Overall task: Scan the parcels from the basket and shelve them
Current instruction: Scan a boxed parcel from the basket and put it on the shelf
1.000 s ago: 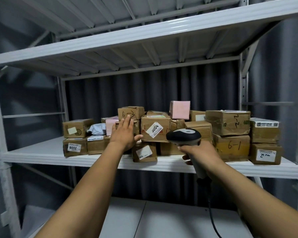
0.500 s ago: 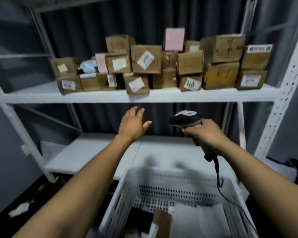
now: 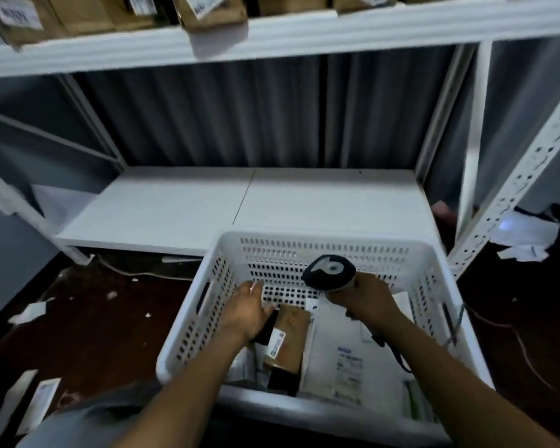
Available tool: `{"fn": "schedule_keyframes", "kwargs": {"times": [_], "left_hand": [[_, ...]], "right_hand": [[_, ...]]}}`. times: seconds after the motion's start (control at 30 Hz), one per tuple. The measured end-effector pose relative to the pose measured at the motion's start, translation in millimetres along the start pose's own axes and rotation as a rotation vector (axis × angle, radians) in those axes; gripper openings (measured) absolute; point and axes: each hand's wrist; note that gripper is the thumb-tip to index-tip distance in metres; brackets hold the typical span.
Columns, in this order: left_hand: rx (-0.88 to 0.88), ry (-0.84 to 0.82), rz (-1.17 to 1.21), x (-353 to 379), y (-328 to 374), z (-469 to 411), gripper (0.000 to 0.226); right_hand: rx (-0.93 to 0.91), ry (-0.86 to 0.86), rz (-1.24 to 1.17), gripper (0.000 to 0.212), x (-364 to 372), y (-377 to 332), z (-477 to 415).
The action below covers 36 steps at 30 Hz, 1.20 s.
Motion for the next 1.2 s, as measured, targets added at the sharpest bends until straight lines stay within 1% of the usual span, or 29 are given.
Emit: {"fn": "schedule_keyframes", "kwargs": {"times": [0.17,0.27,0.37,0.47,0.57,0.67,0.73,0.8,0.9,1.0,1.03,1.1,1.17,1.2], "left_hand": [[-0.063,-0.160,0.010,77.6,7.1,-17.5,0.064],[-0.124,-0.225,0.038,113.3,15.9,-32.6,0.069],[-0.204,-0.288,0.068,148.1,21.1,-50.4,0.079],[-0.259,-0.304,0.069,171.4,23.7,-62.5,0.089],[-0.333,-0.368,0.038,194.0,24.9,-71.6,0.107],[-0.377,-0.436,-0.004,207.0,28.4,-73.6,0.123],[-0.382,-0.419,0.003,205.6,32.8,-73.1,0.125],[-0.390,-0.368,0.064,197.6,35.3,-72.5,0.125],[-0.393,-0.338,0.140,176.5,35.7,-66.7,0.126],[-0.414,-0.358,0.238,148.7,40.5,-53.5,0.126],[-0.422,-0.343,0.289,137.3,43.4,-47.5,0.125],[-0.429,-0.294,0.380,117.0,52.9,-35.0,0.121],[-0.404,-0.231,0.472,93.8,62.2,-20.4,0.112],[-0.382,-0.200,0.513,80.5,67.3,-12.5,0.107]], "right_hand": [[0.117,0.005,-0.008,0.026,31.6,72.0,-15.8],[0.166,0.014,-0.031,0.032,40.7,106.9,-29.8],[0.214,0.023,-0.025,0.029,47.5,137.4,-43.8],[0.263,0.030,-0.049,0.027,52.6,159.4,-54.5],[0.312,0.058,-0.104,0.036,56.3,176.9,-58.8],[0.344,0.074,-0.120,0.039,58.1,184.2,-59.2],[0.364,0.085,-0.131,0.039,56.6,182.6,-58.9],[0.362,0.091,-0.149,0.040,54.1,175.6,-57.5],[0.344,0.104,-0.205,0.041,47.2,154.4,-54.4],[0.318,0.122,-0.280,0.023,37.0,123.0,-52.3],[0.305,0.125,-0.305,0.021,32.5,110.3,-51.4],[0.267,0.128,-0.340,0.026,23.8,89.3,-50.8],[0.222,0.113,-0.342,0.033,11.2,63.8,-47.3],[0.196,0.100,-0.331,0.033,3.4,51.5,-44.8]]}}
Point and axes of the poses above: each hand's wrist, its own z-axis away from the middle knuckle, its own x-axis out of the palm, y = z × x, and after that the axes turned 9 degrees about -x, right-handed
